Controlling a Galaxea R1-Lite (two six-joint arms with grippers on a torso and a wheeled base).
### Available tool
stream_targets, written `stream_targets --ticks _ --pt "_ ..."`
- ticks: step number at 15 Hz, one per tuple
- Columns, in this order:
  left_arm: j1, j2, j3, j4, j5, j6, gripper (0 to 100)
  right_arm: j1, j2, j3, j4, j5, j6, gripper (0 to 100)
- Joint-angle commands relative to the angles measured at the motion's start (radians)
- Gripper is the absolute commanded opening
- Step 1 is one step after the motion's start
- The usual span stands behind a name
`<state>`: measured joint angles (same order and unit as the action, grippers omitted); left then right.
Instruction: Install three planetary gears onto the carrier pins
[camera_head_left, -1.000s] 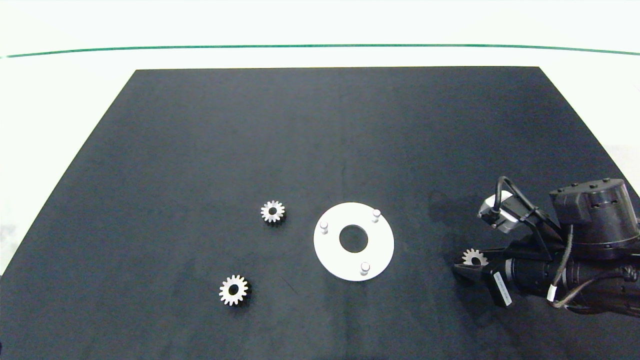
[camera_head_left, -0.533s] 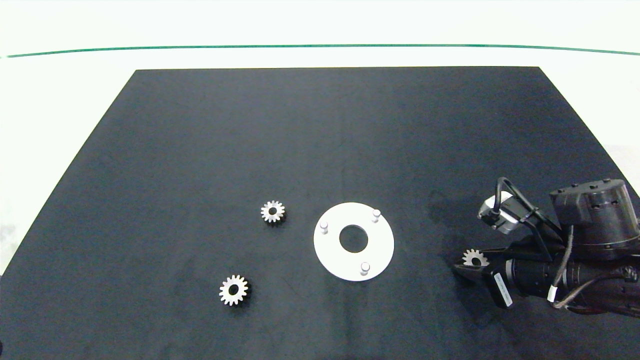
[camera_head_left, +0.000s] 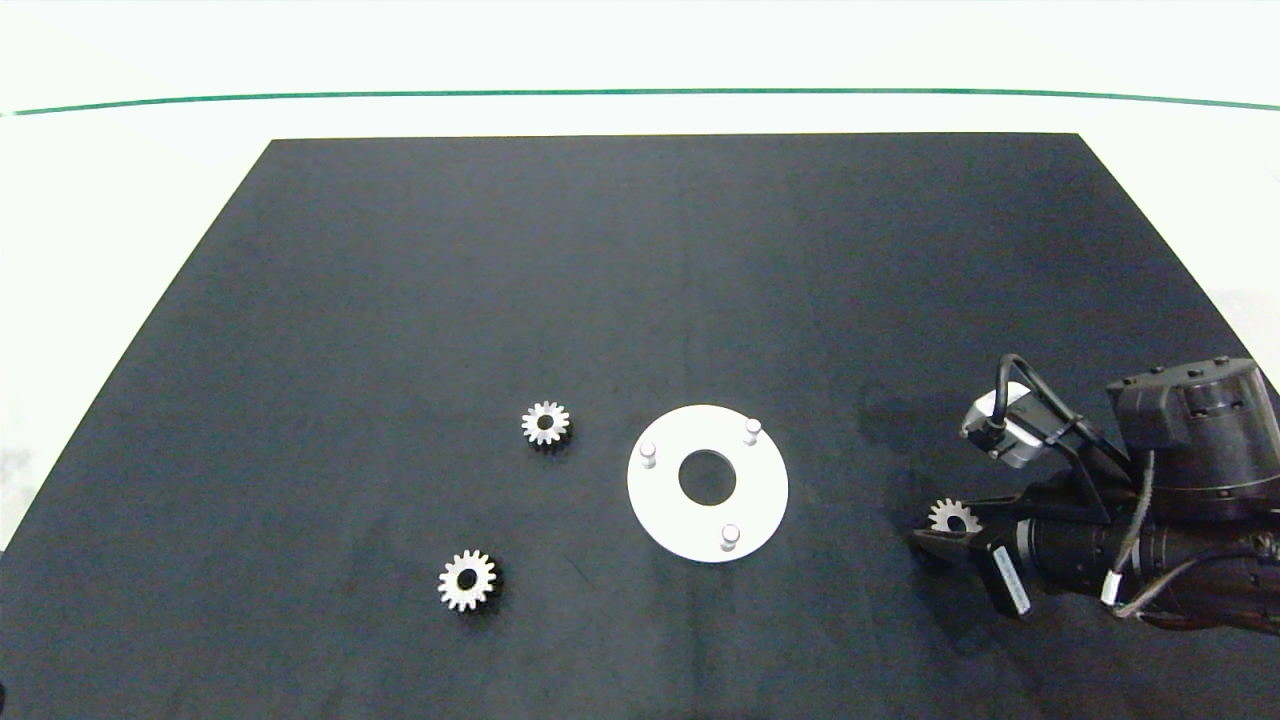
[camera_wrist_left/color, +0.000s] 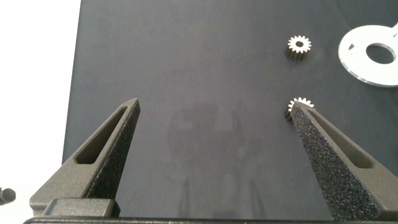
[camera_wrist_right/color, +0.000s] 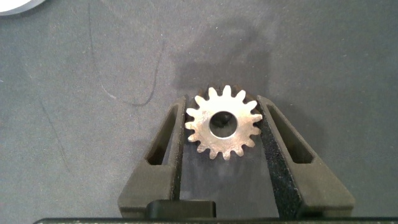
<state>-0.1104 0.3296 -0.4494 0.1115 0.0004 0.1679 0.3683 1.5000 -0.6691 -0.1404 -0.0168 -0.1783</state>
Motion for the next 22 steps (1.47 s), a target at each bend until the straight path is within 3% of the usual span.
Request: stream_targets --ticks 1,3,6,12,13,16,22 --pt "0.0 0.002 0.0 0.0 0.0 0.001 100 0.003 -0.052 -0.021 0.013 -0.005 -0.027 7" --pt "0.0 0.002 0.0 0.0 0.0 0.001 100 0.004 -0.09 -0.072 0.074 -0.031 -0.067 7" --pt "0.0 0.002 0.0 0.002 0.0 0.001 100 0.027 -0.11 -0.225 0.262 -0.032 -0.072 7" --pt "0.002 -0.001 -0.008 0.005 0.0 0.001 100 0.035 -0.119 -0.231 0.275 -0.034 -0.072 7" --pt "0.002 -0.001 -0.008 0.005 0.0 0.001 100 0.034 -0.124 -0.222 0.275 -0.034 -0.07 100" --pt "0.002 -0.001 -0.008 0.005 0.0 0.005 100 0.034 -0.127 -0.182 0.272 -0.054 -0.07 100" --pt "0.0 -0.003 -0.008 0.005 0.0 0.005 100 0.034 -0.104 -0.155 0.268 -0.048 -0.067 100"
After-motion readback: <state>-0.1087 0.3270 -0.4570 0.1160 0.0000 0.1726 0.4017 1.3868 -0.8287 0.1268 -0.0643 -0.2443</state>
